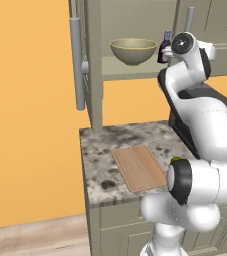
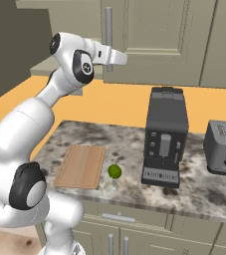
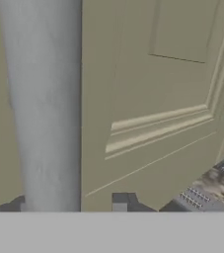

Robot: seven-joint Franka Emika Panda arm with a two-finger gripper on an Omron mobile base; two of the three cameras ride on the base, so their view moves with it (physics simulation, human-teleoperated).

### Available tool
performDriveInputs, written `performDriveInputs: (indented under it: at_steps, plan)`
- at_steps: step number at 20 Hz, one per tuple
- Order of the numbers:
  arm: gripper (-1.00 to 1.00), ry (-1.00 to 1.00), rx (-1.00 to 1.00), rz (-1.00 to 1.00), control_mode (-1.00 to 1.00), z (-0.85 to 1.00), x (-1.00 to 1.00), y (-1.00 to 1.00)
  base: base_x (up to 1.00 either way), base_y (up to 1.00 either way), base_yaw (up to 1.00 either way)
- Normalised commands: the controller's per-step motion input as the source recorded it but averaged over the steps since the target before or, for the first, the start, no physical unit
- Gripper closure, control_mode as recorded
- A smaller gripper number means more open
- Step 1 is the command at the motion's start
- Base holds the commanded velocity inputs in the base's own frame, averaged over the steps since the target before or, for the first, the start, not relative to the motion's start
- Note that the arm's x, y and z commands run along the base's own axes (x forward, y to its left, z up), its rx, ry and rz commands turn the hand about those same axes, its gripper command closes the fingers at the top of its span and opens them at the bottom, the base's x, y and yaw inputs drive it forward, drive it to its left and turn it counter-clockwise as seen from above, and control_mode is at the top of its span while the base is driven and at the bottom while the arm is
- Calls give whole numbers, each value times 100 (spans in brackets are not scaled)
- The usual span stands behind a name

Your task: Open the cabinet. Place the bowl and condiment on the counter. Then place the lime and garlic on the cutting board.

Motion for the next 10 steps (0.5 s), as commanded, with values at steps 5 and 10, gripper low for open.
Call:
performDriveInputs:
  at_steps: [5,10]
  plan:
    - [100,0,6,-10,-100,0,-62,-100,0,0,0]
    - [100,0,8,-8,-100,0,-71,-100,0,0,0]
